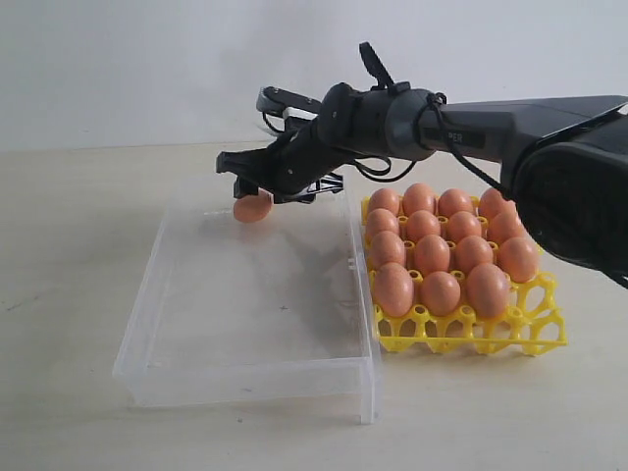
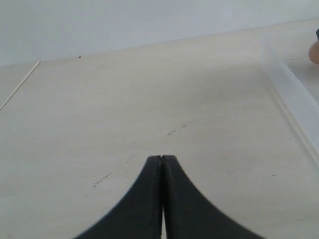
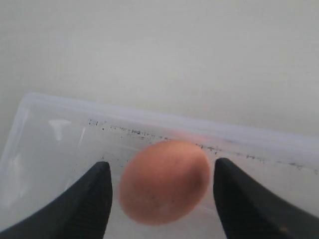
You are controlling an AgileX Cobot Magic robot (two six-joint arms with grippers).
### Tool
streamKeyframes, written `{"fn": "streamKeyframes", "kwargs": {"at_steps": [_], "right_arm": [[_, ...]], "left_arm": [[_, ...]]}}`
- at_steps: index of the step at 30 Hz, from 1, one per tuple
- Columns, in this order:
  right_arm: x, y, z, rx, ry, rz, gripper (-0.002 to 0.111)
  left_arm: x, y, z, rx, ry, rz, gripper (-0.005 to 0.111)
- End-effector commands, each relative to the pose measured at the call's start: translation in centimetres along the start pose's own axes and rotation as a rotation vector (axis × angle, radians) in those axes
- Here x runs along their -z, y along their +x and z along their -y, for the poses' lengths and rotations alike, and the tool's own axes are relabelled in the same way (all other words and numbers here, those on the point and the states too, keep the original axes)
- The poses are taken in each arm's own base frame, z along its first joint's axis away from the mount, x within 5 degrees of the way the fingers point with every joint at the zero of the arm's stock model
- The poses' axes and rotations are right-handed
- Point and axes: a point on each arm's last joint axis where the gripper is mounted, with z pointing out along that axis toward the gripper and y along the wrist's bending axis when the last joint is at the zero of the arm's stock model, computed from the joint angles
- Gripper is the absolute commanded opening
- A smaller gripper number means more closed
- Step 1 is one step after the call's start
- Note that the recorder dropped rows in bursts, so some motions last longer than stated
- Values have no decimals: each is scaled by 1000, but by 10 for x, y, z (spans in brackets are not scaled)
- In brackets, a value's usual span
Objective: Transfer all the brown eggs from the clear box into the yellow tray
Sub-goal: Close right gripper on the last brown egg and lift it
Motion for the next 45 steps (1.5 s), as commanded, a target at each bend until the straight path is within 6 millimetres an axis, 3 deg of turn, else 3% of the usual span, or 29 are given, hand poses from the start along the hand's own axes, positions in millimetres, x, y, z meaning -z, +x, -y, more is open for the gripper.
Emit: {"fn": "streamKeyframes", "kwargs": {"at_steps": [1,24,27,30,31,40,45], "right_arm": [[2,-9,2,-7,-3,58,59],[-24,2,14,-130,-19,104,58],[-24,2,14,-130,-18,109,46],[-24,2,14,-119,-18,102,15],[-24,3,14,-95,-18,93,0],[-22,10,11,-30,-30,-3,0],[-2,1,-10,139,-29,14,0]], "left_arm": [[0,-2,0,5,6,13,0],[0,-2,0,5,6,13,0],[0,-2,0,5,6,13,0],[0,-2,0,5,6,13,0],[0,-2,0,5,6,13,0],[0,-2,0,5,6,13,0],[0,-2,0,5,6,13,0]]}}
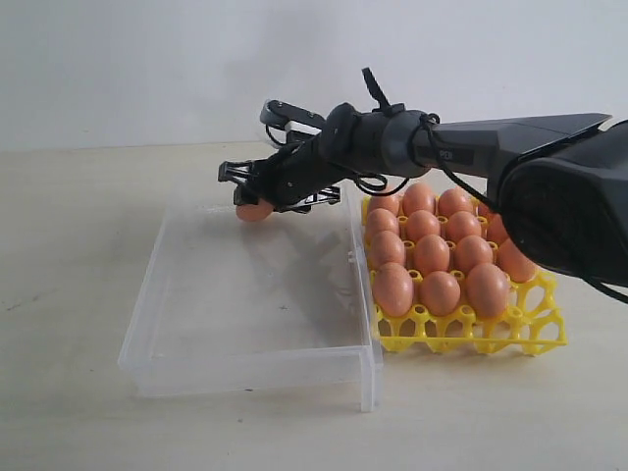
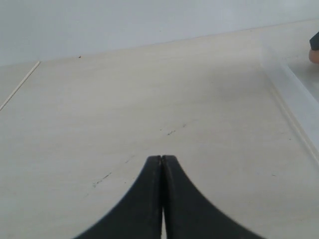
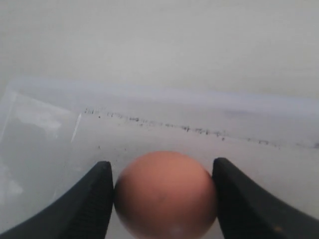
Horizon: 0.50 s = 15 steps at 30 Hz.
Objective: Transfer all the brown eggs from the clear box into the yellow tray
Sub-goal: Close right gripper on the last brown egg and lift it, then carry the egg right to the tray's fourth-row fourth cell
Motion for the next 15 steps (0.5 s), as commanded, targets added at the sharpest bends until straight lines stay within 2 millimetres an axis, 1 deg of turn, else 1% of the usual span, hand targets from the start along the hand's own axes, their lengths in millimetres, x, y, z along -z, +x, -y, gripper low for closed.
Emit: {"fn": "streamKeyframes", "kwargs": {"at_steps": [1,4,5,6,7,8,9,10,11,12,14,15], "right_arm": [[21,-10,-22,167,4,9,0],[38,-19,-35,228,10,46,0],[49,-22,-42,252,11,77,0],[55,-24,-46,263,10,96,0],[65,-24,-51,297,21,117,0],[69,-21,-51,322,32,116,0],[78,-15,-53,377,53,113,0],[82,-11,-53,396,63,111,0],[91,-1,-51,424,81,118,0],[97,2,-51,426,85,135,0],[126,24,-44,424,105,188,0],[140,27,-42,423,109,219,0]], "left_arm": [[0,-2,0,5,6,13,0],[0,-2,0,5,6,13,0],[0,-2,0,5,6,13,0],[0,-2,0,5,6,13,0],[0,-2,0,5,6,13,0],[0,-2,0,5,6,13,0],[0,-2,0,5,6,13,0],[0,-2,0,5,6,13,0],[0,-2,0,5,6,13,0],[0,-2,0,5,6,13,0],[0,-2,0,5,6,13,0],[0,-2,0,5,6,13,0]]}}
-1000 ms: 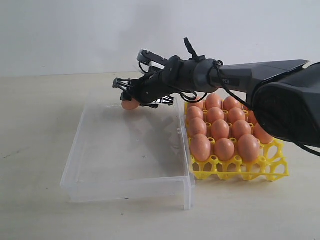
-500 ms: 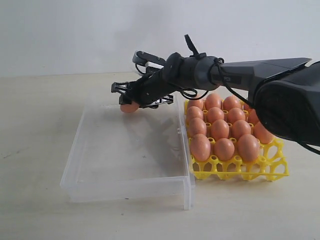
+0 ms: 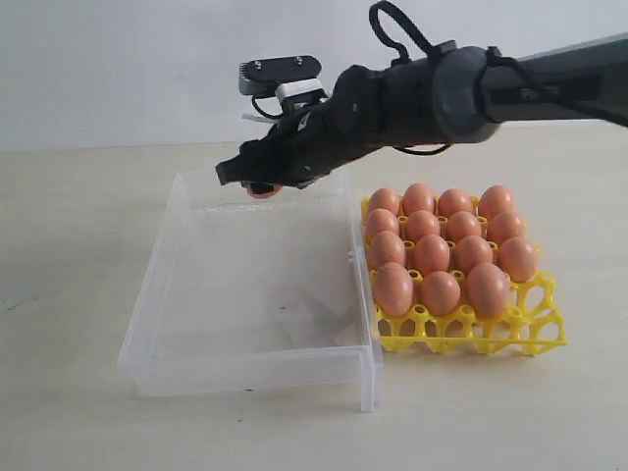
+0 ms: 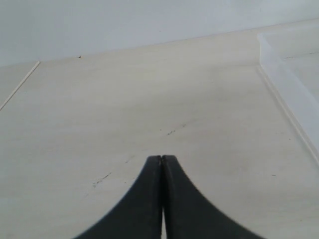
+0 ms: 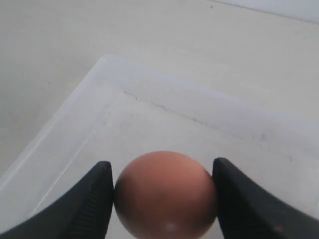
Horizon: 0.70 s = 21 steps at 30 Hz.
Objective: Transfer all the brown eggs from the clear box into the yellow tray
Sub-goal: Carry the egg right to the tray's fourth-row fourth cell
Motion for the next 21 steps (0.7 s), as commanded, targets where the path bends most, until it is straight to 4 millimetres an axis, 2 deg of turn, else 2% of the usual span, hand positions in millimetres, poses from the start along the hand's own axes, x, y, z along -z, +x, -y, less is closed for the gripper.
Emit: {"fn": "streamKeyframes", "kwargs": {"at_steps": [1,3,5,7,15,21], "right_arm": [[54,16,5,26,48,116,0],[86,25,8,53,68,160,0],[108,39,9,104,70,135,0],[121,46,14,99,74,100,0],[143,66,47,115,130,-108,0],[151,74,80,88,280,-206,0]], "left_arm": [[0,-2,0,5,6,13,0],[0,-2,0,5,6,13,0],[0,-2,0,5,6,13,0],[0,-2,0,5,6,13,0],[0,-2,0,5,6,13,0],[0,-2,0,5,6,13,0]]}}
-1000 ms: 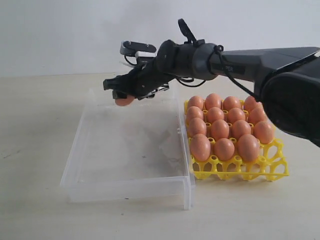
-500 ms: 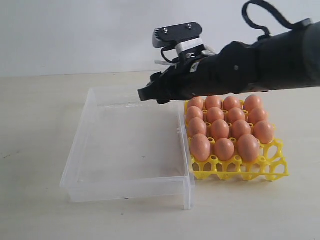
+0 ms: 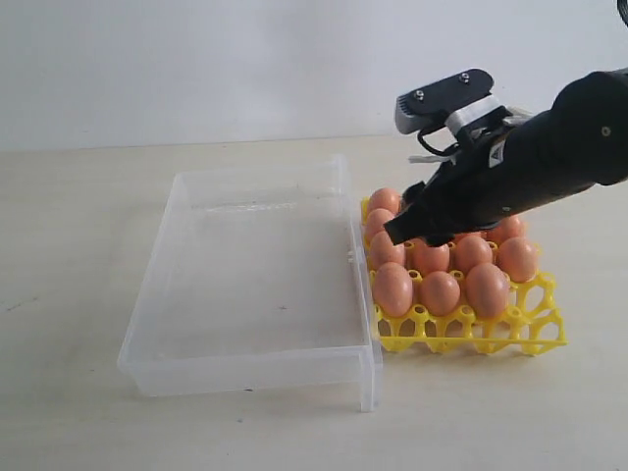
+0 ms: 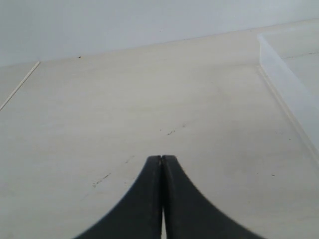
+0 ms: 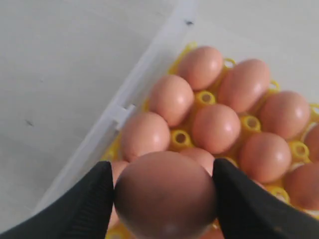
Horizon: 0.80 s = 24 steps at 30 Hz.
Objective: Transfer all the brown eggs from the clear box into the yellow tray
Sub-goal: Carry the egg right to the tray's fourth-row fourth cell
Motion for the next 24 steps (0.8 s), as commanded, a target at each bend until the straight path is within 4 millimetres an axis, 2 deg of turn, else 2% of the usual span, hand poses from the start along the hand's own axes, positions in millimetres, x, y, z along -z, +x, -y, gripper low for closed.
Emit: {"fn": "streamKeyframes", "kwargs": {"at_steps": [1,10,17,24], "right_arm": [[5,6,26,-38,110,-42,0],[7,17,54,-173,148,-99,0],[7,27,62,-217,157,-137,0],[2,42,60,-241,152,-181,0]], "left_arm": [[0,-2,0,5,6,13,0],[0,-2,0,5,6,13,0],[0,-2,0,5,6,13,0],[0,-2,0,5,6,13,0]]}}
